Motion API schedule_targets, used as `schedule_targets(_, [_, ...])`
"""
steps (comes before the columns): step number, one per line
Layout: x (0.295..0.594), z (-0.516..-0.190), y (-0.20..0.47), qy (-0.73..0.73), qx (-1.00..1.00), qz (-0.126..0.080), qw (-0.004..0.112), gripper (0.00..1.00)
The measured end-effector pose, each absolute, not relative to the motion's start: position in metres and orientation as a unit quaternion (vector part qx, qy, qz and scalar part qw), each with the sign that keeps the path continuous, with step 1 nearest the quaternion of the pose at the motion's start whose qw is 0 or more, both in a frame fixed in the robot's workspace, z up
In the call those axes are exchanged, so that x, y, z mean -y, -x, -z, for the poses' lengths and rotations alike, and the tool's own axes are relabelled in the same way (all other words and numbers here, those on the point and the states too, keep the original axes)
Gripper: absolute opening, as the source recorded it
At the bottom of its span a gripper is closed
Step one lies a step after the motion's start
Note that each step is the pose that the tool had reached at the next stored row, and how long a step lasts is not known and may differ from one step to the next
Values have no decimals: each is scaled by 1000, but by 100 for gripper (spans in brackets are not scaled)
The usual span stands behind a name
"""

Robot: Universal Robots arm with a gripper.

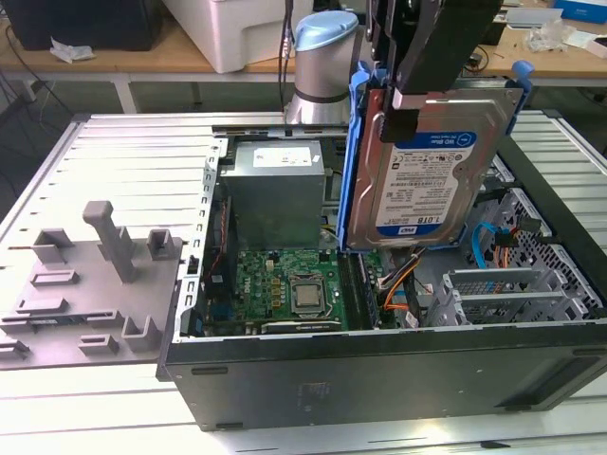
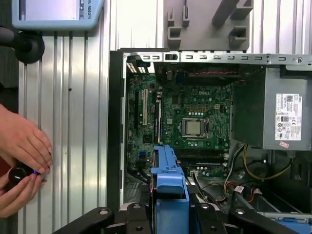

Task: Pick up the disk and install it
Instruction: 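Insert the disk into the insertion slot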

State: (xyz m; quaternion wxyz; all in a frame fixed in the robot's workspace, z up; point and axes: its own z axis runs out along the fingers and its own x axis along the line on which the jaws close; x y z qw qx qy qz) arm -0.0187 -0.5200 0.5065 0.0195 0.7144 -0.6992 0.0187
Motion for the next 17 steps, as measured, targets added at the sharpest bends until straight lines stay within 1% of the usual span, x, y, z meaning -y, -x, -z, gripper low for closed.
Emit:
schedule_targets(5, [525,-506,18,-715,699,-12,13,37])
schedule_targets(6, [527,-505,17,-715,699,-9,9,37])
schedule_targets(9, [532,-505,15,-714,700,-4,4,37])
schedule_targets(17, [533,-504,9,-697,717,-3,4,37])
